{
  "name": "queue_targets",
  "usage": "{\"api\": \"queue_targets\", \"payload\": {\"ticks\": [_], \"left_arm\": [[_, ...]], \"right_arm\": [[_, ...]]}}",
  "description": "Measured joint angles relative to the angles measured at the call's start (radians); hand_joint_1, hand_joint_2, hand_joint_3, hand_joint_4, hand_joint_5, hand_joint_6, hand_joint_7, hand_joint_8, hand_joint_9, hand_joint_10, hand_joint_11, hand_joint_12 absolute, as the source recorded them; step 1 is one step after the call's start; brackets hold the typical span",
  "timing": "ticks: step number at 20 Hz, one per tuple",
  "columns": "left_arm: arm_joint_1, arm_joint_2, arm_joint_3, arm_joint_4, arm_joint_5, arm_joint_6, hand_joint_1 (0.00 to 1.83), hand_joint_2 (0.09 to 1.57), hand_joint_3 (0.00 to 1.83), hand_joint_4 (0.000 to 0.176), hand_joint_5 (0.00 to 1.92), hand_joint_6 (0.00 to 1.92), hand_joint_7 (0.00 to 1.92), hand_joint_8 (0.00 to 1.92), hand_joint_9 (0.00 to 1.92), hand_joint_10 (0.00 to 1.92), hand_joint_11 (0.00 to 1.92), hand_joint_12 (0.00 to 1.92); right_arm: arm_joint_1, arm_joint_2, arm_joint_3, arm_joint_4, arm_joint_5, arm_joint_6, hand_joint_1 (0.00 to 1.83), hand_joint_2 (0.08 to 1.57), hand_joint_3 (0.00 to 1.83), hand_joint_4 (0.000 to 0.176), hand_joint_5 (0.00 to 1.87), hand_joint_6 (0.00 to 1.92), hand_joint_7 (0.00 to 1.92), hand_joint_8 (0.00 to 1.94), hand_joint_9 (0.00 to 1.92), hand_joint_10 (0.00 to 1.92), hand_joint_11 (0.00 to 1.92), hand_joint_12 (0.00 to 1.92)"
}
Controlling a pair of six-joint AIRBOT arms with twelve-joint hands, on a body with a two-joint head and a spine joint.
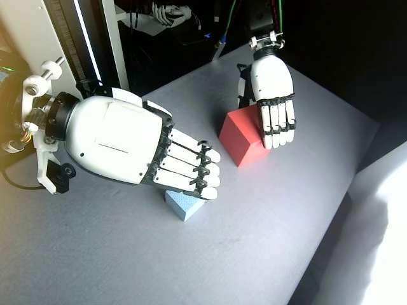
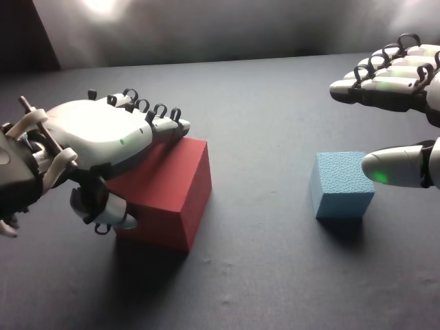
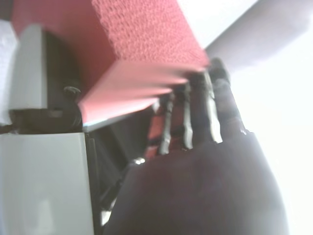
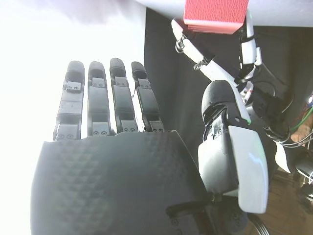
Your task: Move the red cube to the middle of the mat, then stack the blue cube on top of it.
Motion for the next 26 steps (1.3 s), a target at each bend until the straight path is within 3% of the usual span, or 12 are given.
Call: {"api": "queue_targets", "payload": {"ticks": [2, 4, 6, 7, 8, 9, 16, 17, 20, 22, 24, 26], "left_arm": [[0.006, -0.001, 0.000, 0.004, 0.000, 0.002, 1.14, 1.14, 0.01, 0.000, 0.49, 0.02, 0.60, 0.03, 0.57, 0.09, 0.00, 1.13], [0.007, -0.001, 0.000, 0.007, 0.000, 0.005, 1.11, 1.15, 0.00, 0.000, 0.56, 0.05, 0.62, 0.20, 0.42, 0.68, 0.03, 1.31], [0.010, -0.001, 0.002, 0.005, 0.001, 0.003, 1.08, 1.19, 0.00, 0.000, 0.60, 0.10, 0.48, 0.64, 0.32, 0.95, 0.03, 1.35], [0.009, -0.001, 0.002, 0.003, 0.001, 0.003, 1.09, 1.29, 0.01, 0.000, 0.62, 1.16, 0.59, 1.43, 0.36, 1.05, 0.11, 1.40], [0.009, -0.001, 0.002, 0.001, 0.001, 0.000, 1.10, 1.32, 0.00, 0.000, 0.63, 1.36, 0.58, 1.64, 0.40, 1.11, 0.18, 1.44], [0.009, -0.001, 0.002, -0.001, 0.001, 0.001, 1.12, 1.29, 0.00, 0.000, 0.71, 1.32, 0.65, 1.58, 0.54, 1.11, 0.32, 1.41], [0.005, 0.002, -0.007, -0.019, -0.004, 0.008, 1.12, 1.29, 0.00, 0.004, 0.67, 1.38, 0.68, 1.53, 0.56, 1.08, 0.29, 1.39], [0.003, 0.006, -0.009, -0.020, -0.001, 0.008, 1.14, 1.26, 0.00, 0.000, 0.72, 1.31, 0.72, 1.49, 0.60, 1.04, 0.33, 1.36], [-0.025, 0.018, -0.014, -0.031, 0.031, 0.011, 1.11, 1.29, 0.00, 0.017, 0.68, 1.40, 0.66, 1.53, 0.56, 1.06, 0.29, 1.36], [-0.045, 0.024, -0.017, -0.039, 0.047, 0.011, 1.11, 1.29, 0.00, 0.015, 0.67, 1.40, 0.67, 1.53, 0.56, 1.06, 0.29, 1.35], [-0.064, 0.031, -0.019, -0.052, 0.068, 0.009, 1.11, 1.31, 0.00, 0.000, 0.68, 1.37, 0.62, 1.63, 0.51, 1.08, 0.26, 1.37], [-0.088, 0.031, -0.024, -0.075, 0.076, 0.027, 1.13, 1.28, 0.00, 0.000, 0.72, 1.29, 0.66, 1.57, 0.55, 1.06, 0.27, 1.36]], "right_arm": [[0.000, 0.000, 0.000, 0.000, 0.001, 0.000, 0.00, 1.27, 0.00, 0.000, 0.14, 0.00, 0.14, 0.00, 0.08, 0.00, 0.00, 0.10], [0.000, 0.000, 0.000, 0.000, 0.000, 0.000, 0.00, 1.28, 0.00, 0.000, 0.17, 0.00, 0.16, 0.00, 0.11, 0.00, 0.00, 0.18], [0.000, 0.000, 0.000, 0.000, 0.000, 0.000, 0.00, 1.28, 0.00, 0.000, 0.14, 0.00, 0.15, 0.00, 0.09, 0.00, 0.00, 0.13], [0.000, 0.000, 0.000, 0.000, 0.000, 0.000, 0.00, 1.28, 0.00, 0.000, 0.15, 0.00, 0.16, 0.00, 0.10, 0.00, 0.00, 0.16], [0.000, 0.000, 0.000, 0.000, 0.000, 0.000, 0.00, 1.28, 0.00, 0.000, 0.14, 0.00, 0.15, 0.00, 0.10, 0.00, 0.00, 0.17], [0.000, 0.000, 0.000, 0.000, 0.000, 0.000, 0.00, 1.28, 0.00, 0.000, 0.15, 0.00, 0.16, 0.00, 0.11, 0.01, 0.00, 0.17], [0.000, 0.000, 0.000, 0.000, 0.000, 0.000, 0.00, 1.28, 0.00, 0.000, 0.16, 0.00, 0.16, 0.00, 0.11, 0.00, 0.00, 0.20], [0.000, 0.000, 0.000, 0.000, 0.000, 0.000, 0.00, 1.28, 0.00, 0.000, 0.17, 0.00, 0.17, 0.00, 0.12, 0.00, 0.00, 0.22], [0.000, 0.000, 0.000, 0.000, 0.000, 0.000, 0.00, 1.28, 0.00, 0.000, 0.18, 0.00, 0.18, 0.00, 0.13, 0.00, 0.00, 0.22], [0.000, 0.000, 0.000, 0.000, 0.000, 0.000, 0.00, 1.28, 0.00, 0.000, 0.17, 0.00, 0.18, 0.00, 0.12, 0.00, 0.00, 0.22], [0.000, 0.000, 0.000, 0.000, 0.000, 0.000, 0.00, 1.29, 0.00, 0.000, 0.16, 0.00, 0.17, 0.00, 0.11, 0.00, 0.00, 0.19], [0.000, 0.000, 0.000, 0.000, 0.000, 0.000, 0.00, 1.29, 0.00, 0.000, 0.17, 0.00, 0.18, 0.00, 0.13, 0.00, 0.00, 0.24]]}}
